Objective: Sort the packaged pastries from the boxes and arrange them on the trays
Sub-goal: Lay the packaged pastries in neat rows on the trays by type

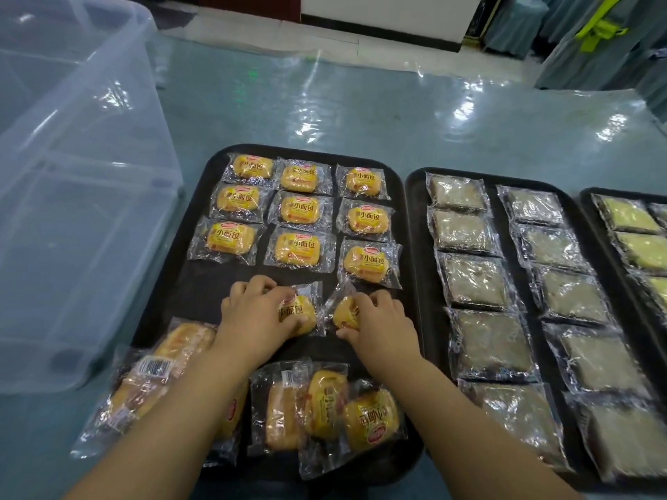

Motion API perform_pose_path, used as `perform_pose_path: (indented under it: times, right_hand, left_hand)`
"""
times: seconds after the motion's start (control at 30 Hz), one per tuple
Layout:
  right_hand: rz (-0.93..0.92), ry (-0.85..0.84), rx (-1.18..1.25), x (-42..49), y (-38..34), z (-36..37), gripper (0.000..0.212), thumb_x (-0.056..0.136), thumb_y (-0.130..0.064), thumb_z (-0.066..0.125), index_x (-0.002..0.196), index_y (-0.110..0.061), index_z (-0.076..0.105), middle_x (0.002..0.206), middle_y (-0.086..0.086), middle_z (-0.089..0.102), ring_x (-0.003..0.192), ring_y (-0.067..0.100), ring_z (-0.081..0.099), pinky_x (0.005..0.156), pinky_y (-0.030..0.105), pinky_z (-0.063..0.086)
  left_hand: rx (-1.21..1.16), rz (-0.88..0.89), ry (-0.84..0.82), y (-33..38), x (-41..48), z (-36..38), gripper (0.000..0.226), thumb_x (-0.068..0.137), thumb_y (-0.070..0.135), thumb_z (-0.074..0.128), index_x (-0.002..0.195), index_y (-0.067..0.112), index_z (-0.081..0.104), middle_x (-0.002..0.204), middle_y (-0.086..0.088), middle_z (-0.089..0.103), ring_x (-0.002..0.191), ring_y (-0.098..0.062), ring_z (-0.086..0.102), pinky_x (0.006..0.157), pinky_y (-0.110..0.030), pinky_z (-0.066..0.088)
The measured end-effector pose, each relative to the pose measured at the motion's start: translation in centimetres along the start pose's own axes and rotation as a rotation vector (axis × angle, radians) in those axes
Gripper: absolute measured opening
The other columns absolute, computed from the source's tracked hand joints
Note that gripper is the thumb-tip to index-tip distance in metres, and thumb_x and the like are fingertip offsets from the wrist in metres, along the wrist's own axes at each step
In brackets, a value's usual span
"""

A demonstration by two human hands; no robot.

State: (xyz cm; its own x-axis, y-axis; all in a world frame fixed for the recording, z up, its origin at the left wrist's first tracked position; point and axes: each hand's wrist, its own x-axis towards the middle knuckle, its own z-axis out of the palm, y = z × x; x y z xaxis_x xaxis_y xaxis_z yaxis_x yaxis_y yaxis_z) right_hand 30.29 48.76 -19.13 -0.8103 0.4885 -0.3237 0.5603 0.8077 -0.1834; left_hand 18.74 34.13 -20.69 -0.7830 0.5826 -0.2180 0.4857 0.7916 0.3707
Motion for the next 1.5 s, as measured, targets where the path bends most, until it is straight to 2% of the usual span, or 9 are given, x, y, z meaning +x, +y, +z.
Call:
perform_pose_path:
  times: [0.2,0.4,0.77,0.87,0.97,1.1,1.23,1.4,1.5]
  right_hand:
    - [-0.074,0.003,-0.008,0.0,1.4,0.3,0.051,0.089,-0.02,0.058,0.135,-0.026,0.04,0.136,0.002,0.04,0.124,0.025,0.036,0.093,0.038,0.042]
    - [-0.056,0.029,0.02,0.8,2.0,0.3,0.056,0.088,-0.012,0.055,0.139,-0.025,0.038,0.141,0.004,0.036,0.129,0.027,0.032,0.097,0.04,0.04]
    - [-0.053,0.039,0.094,0.3,2.1,-0.1,0.061,0.091,-0.023,0.055,0.145,-0.024,0.027,0.152,0.007,0.023,0.14,0.027,0.015,0.11,0.044,0.028]
    - [-0.1,0.131,0.154,-0.7,2.6,-0.6,0.054,0.091,-0.029,0.057,0.141,-0.022,0.037,0.147,0.004,0.032,0.137,0.025,0.022,0.109,0.044,0.031]
    - [-0.172,0.163,0.242,-2.1,3.3,-0.8,0.044,0.09,-0.03,0.059,0.132,-0.02,0.049,0.133,0.001,0.046,0.125,0.021,0.038,0.102,0.036,0.037]
    - [-0.224,0.101,0.32,-4.6,4.5,-0.6,0.038,0.088,-0.027,0.063,0.126,-0.02,0.056,0.122,-0.004,0.055,0.113,0.014,0.048,0.096,0.027,0.041]
    - [-0.245,-0.132,0.318,-6.5,5.3,-0.2,0.047,0.084,-0.026,0.069,0.129,-0.02,0.055,0.125,-0.004,0.055,0.112,0.01,0.051,0.095,0.021,0.04]
    - [-0.24,-0.278,0.209,-7.9,5.5,0.8,0.064,0.081,-0.031,0.071,0.139,-0.026,0.044,0.14,-0.007,0.041,0.128,0.019,0.033,0.108,0.035,0.032]
    - [-0.214,-0.269,0.172,-8.4,5.2,1.0,0.068,0.08,-0.033,0.072,0.141,-0.027,0.04,0.135,-0.005,0.039,0.125,0.02,0.03,0.107,0.04,0.034]
  left_hand:
    - [0.044,0.042,-0.015,0.4,-0.3,0.7,0.048,0.088,0.045,0.055,0.134,0.032,0.047,0.141,0.003,0.036,0.128,-0.024,0.03,0.106,-0.039,0.029]
    - [0.014,0.102,-0.049,0.8,0.0,0.9,0.052,0.089,0.04,0.056,0.138,0.029,0.043,0.146,0.002,0.031,0.135,-0.023,0.021,0.112,-0.038,0.026]
    - [-0.003,0.12,0.023,2.0,0.7,1.0,0.05,0.092,0.041,0.052,0.138,0.024,0.043,0.147,-0.002,0.03,0.136,-0.023,0.019,0.11,-0.039,0.028]
    - [-0.05,0.144,0.073,2.0,-0.5,0.7,0.048,0.091,0.04,0.055,0.134,0.021,0.048,0.143,-0.001,0.036,0.135,-0.022,0.022,0.11,-0.038,0.028]
    - [-0.128,0.182,0.116,2.1,-2.2,0.5,0.041,0.089,0.037,0.059,0.126,0.02,0.057,0.13,0.003,0.046,0.126,-0.018,0.029,0.105,-0.033,0.031]
    - [-0.168,0.225,0.05,2.5,-4.6,0.7,0.034,0.088,0.037,0.06,0.119,0.024,0.061,0.116,0.009,0.053,0.115,-0.013,0.036,0.099,-0.027,0.031]
    - [-0.155,0.249,-0.169,2.8,-6.1,1.5,0.043,0.089,0.04,0.058,0.129,0.026,0.053,0.114,0.012,0.049,0.116,-0.013,0.04,0.099,-0.026,0.035]
    - [-0.011,0.181,-0.272,3.0,-6.6,1.7,0.054,0.092,0.044,0.05,0.141,0.023,0.039,0.133,0.003,0.044,0.126,-0.021,0.031,0.106,-0.036,0.034]
    - [0.018,0.163,-0.301,3.1,-6.6,1.4,0.053,0.091,0.042,0.054,0.138,0.022,0.044,0.132,0.001,0.047,0.126,-0.022,0.033,0.106,-0.036,0.034]
